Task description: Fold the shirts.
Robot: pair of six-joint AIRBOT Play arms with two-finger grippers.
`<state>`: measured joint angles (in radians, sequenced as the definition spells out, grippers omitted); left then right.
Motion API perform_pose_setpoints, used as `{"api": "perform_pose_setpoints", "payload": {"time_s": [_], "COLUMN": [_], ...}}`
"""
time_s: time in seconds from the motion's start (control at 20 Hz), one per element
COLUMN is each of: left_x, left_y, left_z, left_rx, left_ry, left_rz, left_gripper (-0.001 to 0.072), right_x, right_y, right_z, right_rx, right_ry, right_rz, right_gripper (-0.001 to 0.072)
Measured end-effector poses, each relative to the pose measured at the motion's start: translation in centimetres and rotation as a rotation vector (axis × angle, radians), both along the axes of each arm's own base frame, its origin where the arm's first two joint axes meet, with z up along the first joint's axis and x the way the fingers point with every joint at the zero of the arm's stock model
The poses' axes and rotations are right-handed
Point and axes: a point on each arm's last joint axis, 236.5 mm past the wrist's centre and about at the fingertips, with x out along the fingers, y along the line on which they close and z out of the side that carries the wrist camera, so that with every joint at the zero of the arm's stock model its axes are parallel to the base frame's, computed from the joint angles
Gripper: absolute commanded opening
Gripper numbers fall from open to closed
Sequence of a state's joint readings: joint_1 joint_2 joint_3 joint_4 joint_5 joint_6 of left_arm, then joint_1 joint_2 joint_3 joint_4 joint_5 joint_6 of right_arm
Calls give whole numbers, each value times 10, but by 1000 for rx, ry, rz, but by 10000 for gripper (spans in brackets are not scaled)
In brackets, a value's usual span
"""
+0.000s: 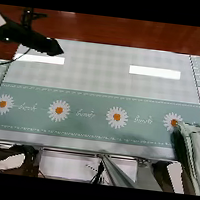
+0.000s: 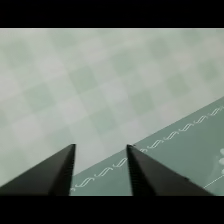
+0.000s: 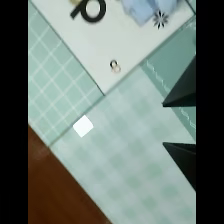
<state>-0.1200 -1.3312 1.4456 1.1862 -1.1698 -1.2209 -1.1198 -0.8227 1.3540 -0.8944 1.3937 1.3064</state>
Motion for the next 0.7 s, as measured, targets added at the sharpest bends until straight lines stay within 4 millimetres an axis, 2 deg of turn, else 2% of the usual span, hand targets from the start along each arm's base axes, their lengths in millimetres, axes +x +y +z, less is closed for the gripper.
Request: {"api": "perform_pose_setpoints", "payload": {"time_s": [0.05, 0.2, 0.3, 0.45, 0.5, 0.6, 0.7], "left_x": [-5, -19, -26, -32, -33, -36, -36], "left_y": [-6, -19, -20, -19, -19, -17, -17], "left_z": [-3, -10, -12, -15, -16, -19, -21], "left_rx": [50, 155, 197, 226, 228, 233, 235], "left_ry": [7, 33, 47, 75, 81, 101, 110], "left_rz": [-1, 13, 30, 70, 85, 109, 123], "left_gripper": [720, 720, 720, 720, 720, 720, 720], "right_x": [13, 50, 70, 98, 106, 121, 130], "right_y": [12, 59, 96, 150, 168, 202, 224], "right_z": [-5, -31, -63, -110, -123, -152, -179], "right_rx": [27, 52, 8, -104, -141, -199, -201], "right_ry": [-1, 72, 201, 391, 431, 511, 579], "right_rz": [69, 294, 452, 629, 676, 750, 764], "right_gripper": [384, 480, 537, 537, 537, 591, 591]}}
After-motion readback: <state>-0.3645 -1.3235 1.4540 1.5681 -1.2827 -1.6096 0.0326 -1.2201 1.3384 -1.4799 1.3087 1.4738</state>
